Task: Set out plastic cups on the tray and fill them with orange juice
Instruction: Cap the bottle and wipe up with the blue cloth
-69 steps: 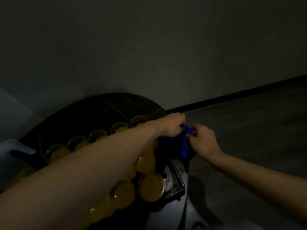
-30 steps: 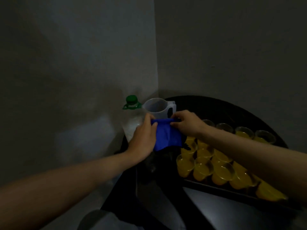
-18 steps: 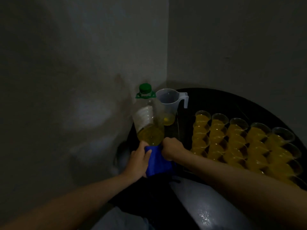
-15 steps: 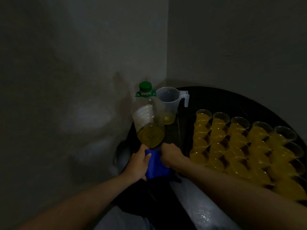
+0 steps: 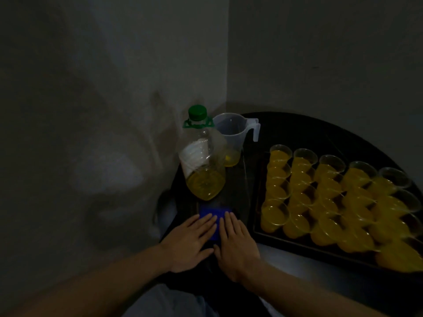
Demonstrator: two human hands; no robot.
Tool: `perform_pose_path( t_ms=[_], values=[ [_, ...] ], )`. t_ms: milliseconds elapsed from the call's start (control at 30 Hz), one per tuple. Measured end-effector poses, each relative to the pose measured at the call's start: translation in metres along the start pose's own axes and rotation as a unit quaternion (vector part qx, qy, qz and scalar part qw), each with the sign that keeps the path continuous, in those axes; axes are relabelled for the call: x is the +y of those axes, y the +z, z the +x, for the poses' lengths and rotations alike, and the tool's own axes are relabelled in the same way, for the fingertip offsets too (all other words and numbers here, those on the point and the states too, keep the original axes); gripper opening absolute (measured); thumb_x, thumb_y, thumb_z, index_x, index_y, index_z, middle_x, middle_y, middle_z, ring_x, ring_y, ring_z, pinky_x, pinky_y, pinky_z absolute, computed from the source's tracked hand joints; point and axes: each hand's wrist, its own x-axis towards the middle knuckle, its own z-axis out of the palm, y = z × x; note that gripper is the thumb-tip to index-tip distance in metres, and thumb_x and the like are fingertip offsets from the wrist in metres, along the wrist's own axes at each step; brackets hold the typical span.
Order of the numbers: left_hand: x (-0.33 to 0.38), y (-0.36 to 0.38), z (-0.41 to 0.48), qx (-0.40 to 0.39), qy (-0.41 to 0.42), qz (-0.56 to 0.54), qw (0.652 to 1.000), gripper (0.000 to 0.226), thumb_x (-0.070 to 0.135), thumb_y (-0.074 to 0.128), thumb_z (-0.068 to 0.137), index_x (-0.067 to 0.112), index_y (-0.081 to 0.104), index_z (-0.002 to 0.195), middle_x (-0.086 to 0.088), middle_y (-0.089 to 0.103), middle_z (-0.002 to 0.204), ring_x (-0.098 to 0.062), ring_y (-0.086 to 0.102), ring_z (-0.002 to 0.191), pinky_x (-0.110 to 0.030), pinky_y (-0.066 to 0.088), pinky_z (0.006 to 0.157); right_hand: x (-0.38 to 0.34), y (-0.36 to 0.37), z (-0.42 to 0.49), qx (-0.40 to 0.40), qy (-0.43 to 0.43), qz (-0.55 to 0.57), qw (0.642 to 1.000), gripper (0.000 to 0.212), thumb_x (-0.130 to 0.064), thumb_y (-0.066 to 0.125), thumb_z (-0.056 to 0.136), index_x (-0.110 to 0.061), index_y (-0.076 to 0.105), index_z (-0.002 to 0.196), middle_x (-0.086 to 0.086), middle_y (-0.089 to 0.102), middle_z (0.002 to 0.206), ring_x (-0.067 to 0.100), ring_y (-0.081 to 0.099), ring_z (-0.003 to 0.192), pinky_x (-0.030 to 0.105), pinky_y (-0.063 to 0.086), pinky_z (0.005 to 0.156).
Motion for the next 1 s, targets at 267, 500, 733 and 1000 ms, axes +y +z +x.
perform_pose_path(
  t_ms=[267,500,733,1000],
  values=[
    [-0.004,-0.005,0.024,-0.098,-0.004,-0.024,0.995,0.079,0.061,-0.011,0.095,0.017,-0.008,0.16,0.003,-0.024,0.16,-0.013,-0.025,0.147,-0.032,-0.019,0.118,-0.006,-0.005,0.012,-0.063,0.112,0.024,0.991,0.074,-0.052,0.011,0.104,-0.001,-0.031,0.136,0.017,-0.037,0.15,0.032,-0.026,0.149,0.048,-0.011,0.122],
    [0.002,-0.021,0.036,-0.089,-0.022,-0.032,0.995,0.071,0.047,0.021,0.102,0.011,0.006,0.162,-0.005,-0.007,0.167,-0.02,-0.008,0.156,-0.034,-0.013,0.119,-0.001,-0.006,0.006,-0.017,0.062,0.058,0.996,0.08,-0.047,0.027,0.103,-0.003,-0.024,0.146,0.018,-0.031,0.153,0.034,-0.021,0.15,0.049,-0.001,0.124],
    [0.031,-0.059,0.059,0.107,0.002,-0.083,0.991,0.059,0.035,0.043,0.089,0.009,0.061,0.137,-0.007,0.054,0.149,-0.02,0.05,0.138,-0.038,0.041,0.114,0.039,-0.008,-0.084,0.086,0.008,0.1,0.991,0.094,-0.059,0.059,0.058,-0.006,0.056,0.136,0.019,0.043,0.151,0.029,0.063,0.122,0.025,0.06,0.076],
    [0.053,-0.121,0.136,0.202,-0.055,-0.199,0.957,0.064,0.047,0.017,0.104,0.013,0.028,0.157,0.001,0.02,0.166,-0.009,0.014,0.151,-0.032,0.016,0.123,0.151,-0.1,-0.155,0.244,0.054,0.082,0.965,0.089,-0.05,0.052,0.09,-0.034,-0.003,0.159,0.002,-0.016,0.166,0.022,0.004,0.15,0.029,0.049,0.099]
  ],
)
